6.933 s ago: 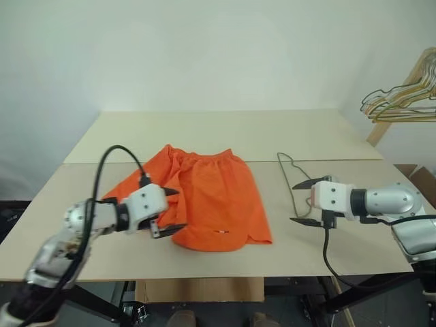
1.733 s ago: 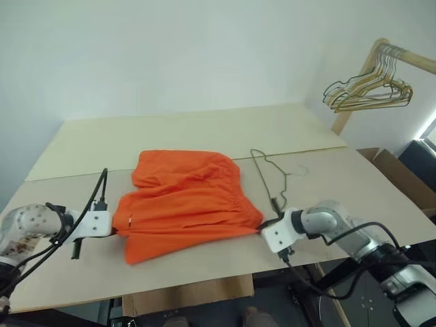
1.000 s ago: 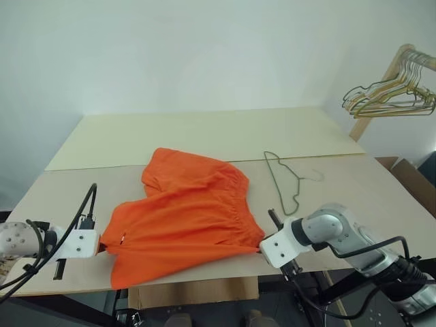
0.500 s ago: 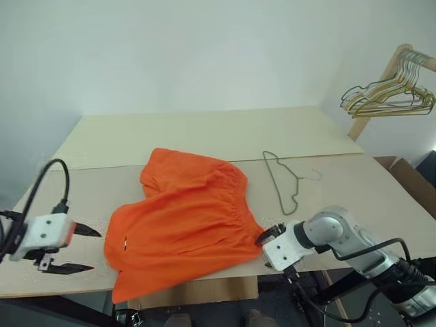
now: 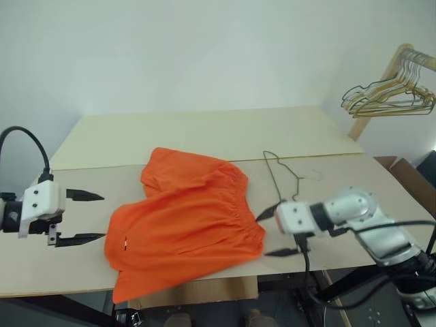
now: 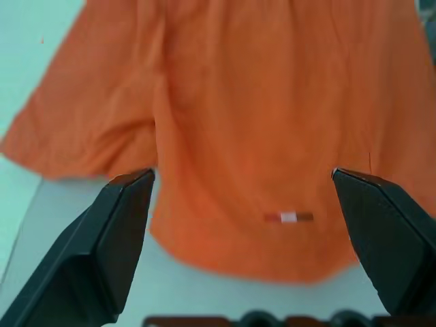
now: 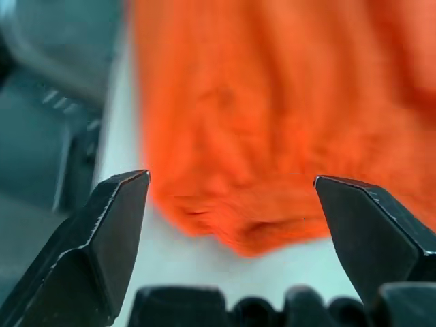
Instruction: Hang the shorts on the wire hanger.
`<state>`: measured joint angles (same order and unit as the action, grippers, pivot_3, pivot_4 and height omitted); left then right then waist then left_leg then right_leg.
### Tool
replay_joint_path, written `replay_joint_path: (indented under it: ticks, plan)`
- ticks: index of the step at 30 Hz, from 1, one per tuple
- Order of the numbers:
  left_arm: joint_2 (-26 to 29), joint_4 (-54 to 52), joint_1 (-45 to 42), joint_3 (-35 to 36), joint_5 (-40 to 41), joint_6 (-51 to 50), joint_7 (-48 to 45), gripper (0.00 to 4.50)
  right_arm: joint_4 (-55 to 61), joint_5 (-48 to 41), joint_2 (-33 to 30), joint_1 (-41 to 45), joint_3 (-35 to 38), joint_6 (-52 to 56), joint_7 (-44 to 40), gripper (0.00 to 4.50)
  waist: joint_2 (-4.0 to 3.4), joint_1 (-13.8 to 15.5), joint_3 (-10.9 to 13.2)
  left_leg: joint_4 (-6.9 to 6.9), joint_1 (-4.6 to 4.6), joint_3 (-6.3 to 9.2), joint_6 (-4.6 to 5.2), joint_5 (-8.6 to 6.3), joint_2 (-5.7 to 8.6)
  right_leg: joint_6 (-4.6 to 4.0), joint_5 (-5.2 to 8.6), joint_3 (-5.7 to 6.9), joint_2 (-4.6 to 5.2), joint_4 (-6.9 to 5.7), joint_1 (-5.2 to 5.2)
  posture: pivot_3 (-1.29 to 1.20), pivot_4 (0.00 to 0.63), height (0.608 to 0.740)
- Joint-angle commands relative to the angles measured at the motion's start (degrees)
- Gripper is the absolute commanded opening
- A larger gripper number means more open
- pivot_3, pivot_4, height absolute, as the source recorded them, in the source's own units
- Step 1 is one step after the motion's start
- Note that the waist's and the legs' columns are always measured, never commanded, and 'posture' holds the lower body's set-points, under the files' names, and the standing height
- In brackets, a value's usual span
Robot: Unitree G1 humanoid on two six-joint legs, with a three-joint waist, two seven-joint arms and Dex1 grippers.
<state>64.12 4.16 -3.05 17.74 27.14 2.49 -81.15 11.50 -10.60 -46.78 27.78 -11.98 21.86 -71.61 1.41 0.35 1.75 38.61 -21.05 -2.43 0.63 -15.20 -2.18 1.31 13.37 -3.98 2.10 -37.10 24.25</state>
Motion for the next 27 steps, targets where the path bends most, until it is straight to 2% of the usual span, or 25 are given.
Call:
replay_joint_path:
  ticks: [1, 4, 7, 9, 11, 17, 23, 27]
  plan:
    - [-3.1, -5.14, -2.25, 0.5, 3.18, -3.55, 3.58, 4.5, -5.79, -1.86, 3.77, 4.92, 3.94, 11.29, 7.65, 4.47, 0.0, -0.14, -0.01, 0.0, 0.02, 0.0, 0.0, 0.0, 0.0, -0.08, -0.05, 0.0, -0.01, -0.01, -0.01, 0.04, 0.0, 0.74]
    - [-7.32, -10.24, -2.78, 0.56, 7.54, -7.88, 6.23, 4.5, -15.11, 1.02, 10.79, 11.73, 5.86, 23.04, 20.53, 4.47, 0.01, -0.62, -0.01, -0.01, 0.01, 0.04, 0.0, 0.0, -0.01, -0.31, -0.18, -0.04, -0.07, -0.03, -0.02, 0.04, 0.0, 0.74]
    - [-9.95, -16.05, -1.15, 0.99, 14.6, -13.12, 4.84, 4.5, -27.4, 4.05, 17.59, 18.14, 8.71, 29.66, 34.06, 4.47, 0.01, -1.27, -0.01, 0.01, -0.09, 0.11, 0.0, 0.0, 0.0, -0.35, -0.22, -0.06, -0.09, -0.04, 0.05, 0.03, 0.0, 0.74]
    - [-11.06, -20.47, 0.25, 1.01, 18.5, -15.9, 4.36, 4.5, -35.47, 6.05, 20.77, 21.05, 10.03, 27.96, 41.64, 4.47, 0.01, -1.41, -0.01, 0.01, -0.16, 0.14, 0.0, 0.0, 0.03, -0.33, -0.23, -0.07, -0.07, 0.0, 0.07, 0.03, 0.0, 0.74]
    - [-12.3, -23.19, 0.81, 0.22, 19.11, -16.95, 5.8, 4.5, -42.85, 7.58, 22.8, 23.49, 10.72, 24.81, 46.89, 4.47, 0.0, -1.49, -0.01, -0.01, -0.15, 0.15, -0.01, -0.03, 0.08, -0.31, -0.21, -0.07, -0.01, 0.03, 0.05, 0.03, 0.0, 0.74]
    - [-15.78, -24.68, 1.48, 0.55, 20.2, -18.57, 7.62, 4.5, -55.38, 7.79, 26.1, 28.13, 10.88, 19.0, 48.4, 4.47, -0.01, -2.61, -0.01, -0.06, -0.16, 0.21, -0.01, -0.03, 0.18, -0.23, -0.22, -0.07, 0.07, 0.06, 0.03, 0.03, 0.0, 0.74]
    - [-16.44, -25.32, 3.15, -0.26, 17.6, -17.4, 7.55, 4.5, -59.71, 9.21, 27.46, 28.02, 7.87, 16.72, 43.61, 4.47, -0.02, -3.88, -0.02, -0.06, -0.09, 0.29, -0.01, -0.03, 0.19, -0.21, -0.23, -0.07, 0.06, 0.05, -0.05, 0.04, 0.0, 0.74]
    - [-16.88, -25.62, 3.94, -0.68, 16.06, -16.4, 7.52, 4.5, -64.67, 10.79, 28.67, 27.84, 7.17, 15.18, 44.47, 4.47, -0.02, -4.5, -0.01, -0.06, -0.09, 0.35, -0.01, -0.03, 0.19, -0.22, -0.24, -0.06, 0.05, 0.03, -0.05, 0.05, 0.0, 0.74]
